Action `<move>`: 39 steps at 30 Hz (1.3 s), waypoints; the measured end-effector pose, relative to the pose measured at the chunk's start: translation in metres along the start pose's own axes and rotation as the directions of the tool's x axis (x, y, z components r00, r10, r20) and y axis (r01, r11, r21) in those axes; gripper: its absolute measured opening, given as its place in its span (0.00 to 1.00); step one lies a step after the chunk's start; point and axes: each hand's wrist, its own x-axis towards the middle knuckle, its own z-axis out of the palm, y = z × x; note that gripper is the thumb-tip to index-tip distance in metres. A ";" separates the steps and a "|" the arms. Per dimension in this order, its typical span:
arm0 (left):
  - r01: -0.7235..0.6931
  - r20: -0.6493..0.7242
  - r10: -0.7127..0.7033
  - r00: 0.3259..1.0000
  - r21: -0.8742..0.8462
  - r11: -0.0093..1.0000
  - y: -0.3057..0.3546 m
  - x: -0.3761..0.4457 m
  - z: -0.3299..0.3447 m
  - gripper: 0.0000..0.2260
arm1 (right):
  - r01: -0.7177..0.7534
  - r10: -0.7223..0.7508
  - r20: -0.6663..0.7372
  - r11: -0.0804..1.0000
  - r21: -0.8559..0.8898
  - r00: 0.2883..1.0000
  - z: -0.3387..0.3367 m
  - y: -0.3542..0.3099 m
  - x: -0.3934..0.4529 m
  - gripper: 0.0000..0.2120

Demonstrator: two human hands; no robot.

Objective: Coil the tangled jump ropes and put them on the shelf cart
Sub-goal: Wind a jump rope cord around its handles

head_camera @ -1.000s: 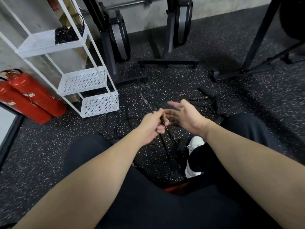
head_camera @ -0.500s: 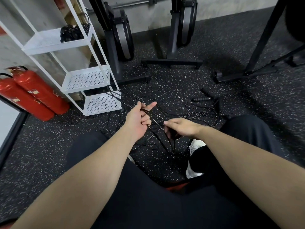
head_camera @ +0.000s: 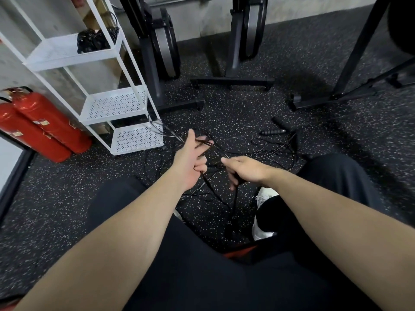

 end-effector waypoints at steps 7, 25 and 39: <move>-0.027 0.245 -0.238 0.940 0.749 0.662 -0.044 -0.007 0.005 0.28 | 0.088 0.053 -0.139 0.544 0.835 0.989 -0.009 -0.027 0.003 0.24; -0.109 0.261 -0.070 0.963 0.613 0.782 -0.019 -0.010 0.015 0.15 | -0.010 -0.015 0.111 0.975 0.221 0.994 -0.016 0.006 -0.007 0.12; 0.000 0.012 -0.004 1.000 0.310 0.951 -0.009 -0.006 0.003 0.16 | -0.172 0.175 -0.066 0.984 0.055 0.982 0.005 0.002 -0.005 0.31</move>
